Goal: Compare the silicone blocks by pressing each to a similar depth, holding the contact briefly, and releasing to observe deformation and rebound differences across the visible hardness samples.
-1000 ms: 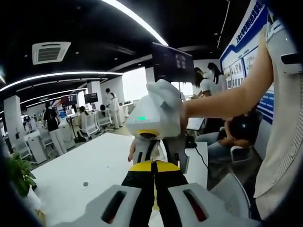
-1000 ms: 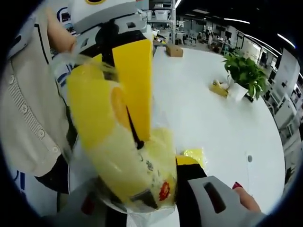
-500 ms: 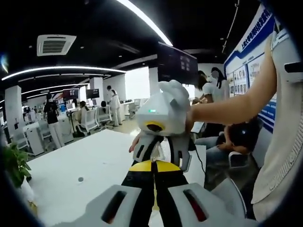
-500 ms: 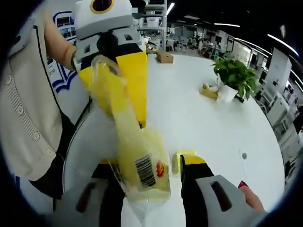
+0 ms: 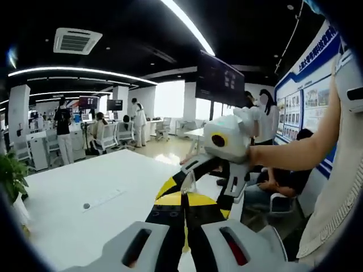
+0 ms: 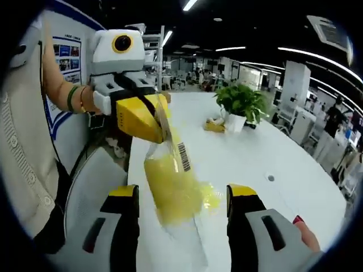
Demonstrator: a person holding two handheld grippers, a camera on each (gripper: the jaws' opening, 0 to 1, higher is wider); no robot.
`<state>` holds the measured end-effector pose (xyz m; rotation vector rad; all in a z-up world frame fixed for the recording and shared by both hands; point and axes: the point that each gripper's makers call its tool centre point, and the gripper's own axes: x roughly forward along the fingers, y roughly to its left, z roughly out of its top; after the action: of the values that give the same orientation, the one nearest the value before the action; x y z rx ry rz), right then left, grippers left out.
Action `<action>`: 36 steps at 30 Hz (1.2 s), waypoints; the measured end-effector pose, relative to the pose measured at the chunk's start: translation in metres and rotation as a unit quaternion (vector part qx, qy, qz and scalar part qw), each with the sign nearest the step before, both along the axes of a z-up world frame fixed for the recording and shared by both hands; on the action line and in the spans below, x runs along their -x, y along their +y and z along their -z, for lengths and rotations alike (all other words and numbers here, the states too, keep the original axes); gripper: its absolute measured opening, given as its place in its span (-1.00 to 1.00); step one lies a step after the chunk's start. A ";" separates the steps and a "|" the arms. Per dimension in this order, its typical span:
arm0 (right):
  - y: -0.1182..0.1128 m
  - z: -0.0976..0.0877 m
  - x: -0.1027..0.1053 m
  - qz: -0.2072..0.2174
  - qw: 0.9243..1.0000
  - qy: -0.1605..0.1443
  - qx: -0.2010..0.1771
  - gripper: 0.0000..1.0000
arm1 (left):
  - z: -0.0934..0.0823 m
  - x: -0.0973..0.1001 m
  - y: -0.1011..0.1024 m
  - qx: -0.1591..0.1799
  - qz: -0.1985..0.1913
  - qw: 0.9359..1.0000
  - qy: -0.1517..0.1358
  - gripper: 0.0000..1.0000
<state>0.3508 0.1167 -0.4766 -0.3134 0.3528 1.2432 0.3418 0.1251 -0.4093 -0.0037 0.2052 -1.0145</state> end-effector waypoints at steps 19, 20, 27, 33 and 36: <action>-0.111 0.002 0.031 0.254 0.946 0.040 -0.195 0.38 | 0.058 -0.024 -0.053 0.022 -0.029 0.997 0.066 -1.00; -0.117 0.010 0.036 0.261 0.944 0.051 -0.195 0.37 | 0.063 -0.026 -0.057 0.021 -0.028 0.997 0.069 -1.00; -0.150 0.054 0.055 0.291 0.939 0.093 -0.155 0.36 | 0.102 -0.047 -0.089 0.052 -0.031 0.989 0.137 -1.00; -0.165 0.065 0.055 0.306 0.932 0.110 -0.160 0.35 | 0.128 -0.066 -0.111 0.071 -0.037 0.982 0.169 -1.00; -0.169 0.071 0.053 0.307 0.931 0.117 -0.158 0.34 | 0.148 -0.074 -0.122 0.060 -0.038 0.981 0.182 -1.00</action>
<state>0.2978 -0.0526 -0.5475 0.2202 0.4079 0.6971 0.4159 0.0030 -0.5569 -0.3073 0.4731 -0.9437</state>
